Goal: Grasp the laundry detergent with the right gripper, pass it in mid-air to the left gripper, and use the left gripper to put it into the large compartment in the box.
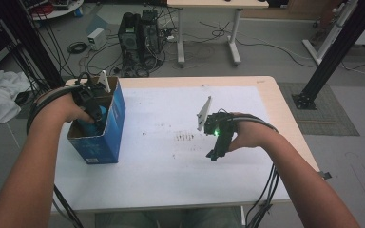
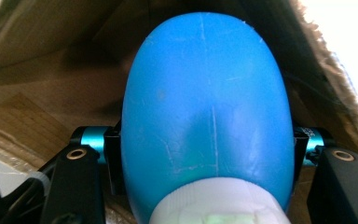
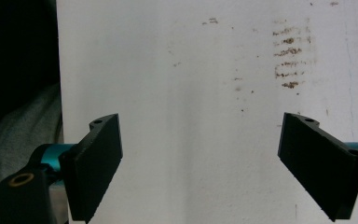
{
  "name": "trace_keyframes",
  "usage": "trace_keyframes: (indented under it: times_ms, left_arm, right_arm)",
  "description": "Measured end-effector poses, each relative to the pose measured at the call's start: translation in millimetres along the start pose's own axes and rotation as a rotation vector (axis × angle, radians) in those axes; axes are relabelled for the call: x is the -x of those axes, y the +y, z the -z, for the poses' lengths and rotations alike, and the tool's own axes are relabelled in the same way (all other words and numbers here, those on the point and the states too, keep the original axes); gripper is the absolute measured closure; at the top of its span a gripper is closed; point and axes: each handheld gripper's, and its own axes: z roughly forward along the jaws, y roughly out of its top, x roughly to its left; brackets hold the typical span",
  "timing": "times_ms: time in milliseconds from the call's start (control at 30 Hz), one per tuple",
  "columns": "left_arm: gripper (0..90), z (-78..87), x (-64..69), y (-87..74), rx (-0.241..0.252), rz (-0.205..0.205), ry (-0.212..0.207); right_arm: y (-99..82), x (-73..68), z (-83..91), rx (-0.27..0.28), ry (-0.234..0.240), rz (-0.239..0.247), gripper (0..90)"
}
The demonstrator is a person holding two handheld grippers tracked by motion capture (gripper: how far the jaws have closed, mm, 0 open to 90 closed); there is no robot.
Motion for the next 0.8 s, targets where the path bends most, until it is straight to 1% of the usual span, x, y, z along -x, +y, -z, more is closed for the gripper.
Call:
trace_keyframes:
  times_ms: [33, 67, 100, 167, 200, 233, 267, 300, 333, 367, 400, 467, 500, 533, 567, 633, 667, 733, 767, 800]
  left_arm:
    - [38.5, -1.2, 0.0, 0.1, 0.004, -0.003, 0.001]
    - [38.5, -2.2, -0.2, 0.1, 0.003, -0.001, -0.010]
    - [38.5, -2.3, -0.2, 0.3, 0.002, -0.001, -0.002]
    - [38.5, -4.3, -0.4, 0.2, 0.005, -0.003, -0.007]
    - [38.5, -5.5, -0.4, 0.2, 0.008, -0.002, -0.007]
    - [38.5, -6.3, -0.5, 0.1, 0.008, -0.007, -0.007]
    - [38.5, -6.7, -0.5, -0.3, 0.014, -0.002, -0.010]
    - [38.5, -7.7, 0.5, -0.6, 0.024, 0.007, -0.013]
    - [38.5, -7.1, 0.1, -0.7, 0.014, -0.009, -0.006]
    - [38.5, -7.2, 0.7, -0.8, 0.015, -0.006, -0.012]
    - [38.5, -6.9, 0.4, -1.0, 0.014, -0.010, -0.005]
    - [38.5, -8.0, 0.7, -1.3, 0.016, -0.009, -0.004]
    - [38.5, -8.5, 0.9, -1.3, 0.024, -0.007, 0.000]
    - [38.4, -8.3, 1.0, -1.2, 0.024, -0.008, -0.004]
    - [38.3, -9.3, 2.1, -1.2, 0.035, 0.002, -0.003]
    - [38.1, -9.4, 2.6, -0.8, 0.038, 0.000, 0.001]
    - [38.1, -8.3, 1.3, -0.6, 0.019, -0.020, 0.002]
    - [38.0, -8.3, 1.6, -0.1, 0.018, -0.017, 0.000]
    - [37.9, -8.6, 2.5, 0.2, 0.024, -0.010, 0.001]
    - [37.9, -8.8, 2.9, 0.2, 0.028, -0.003, 0.000]
  right_arm:
    - [0.2, 0.3, 0.1, -0.006, 0.003, 0.006, 12.9]
    - [0.6, -0.4, -0.7, 0.000, 0.002, -0.008, 12.9]
    - [0.8, -0.2, -0.8, -0.002, 0.001, -0.002, 12.9]
    - [1.1, 0.0, -0.8, -0.008, 0.005, 0.002, 12.9]
    - [1.0, -0.9, -1.7, -0.004, 0.001, -0.012, 12.9]
    - [1.1, 0.1, -1.4, -0.016, 0.004, -0.002, 12.9]
    - [0.8, 0.2, -1.9, -0.018, 0.003, -0.003, 12.9]
    - [0.4, 0.1, -2.9, -0.012, 0.004, -0.008, 12.9]
    - [-0.1, -1.0, -4.5, 0.005, 0.003, -0.024, 12.9]
    - [-0.1, -0.7, -4.5, 0.002, 0.005, -0.020, 12.9]
    - [0.5, 0.0, -3.7, -0.014, 0.005, -0.010, 12.9]
    - [0.8, -0.2, -4.1, -0.010, 0.006, -0.009, 12.9]
    - [1.1, -0.9, -4.9, 0.001, 0.005, -0.018, 12.9]
    - [1.9, -0.4, -4.0, -0.011, 0.008, -0.011, 12.9]
    - [2.1, -0.3, -3.8, -0.014, 0.007, -0.008, 12.9]
    - [2.3, -0.1, -4.0, -0.015, 0.008, -0.006, 12.9]
    - [2.4, -0.2, -4.0, -0.014, 0.008, -0.006, 12.9]
    - [2.4, -0.8, -3.6, -0.011, 0.007, -0.012, 12.9]
    - [2.1, -0.4, -2.9, -0.013, 0.008, -0.003, 12.9]
    - [1.5, -1.3, -3.2, -0.004, 0.007, -0.014, 12.9]
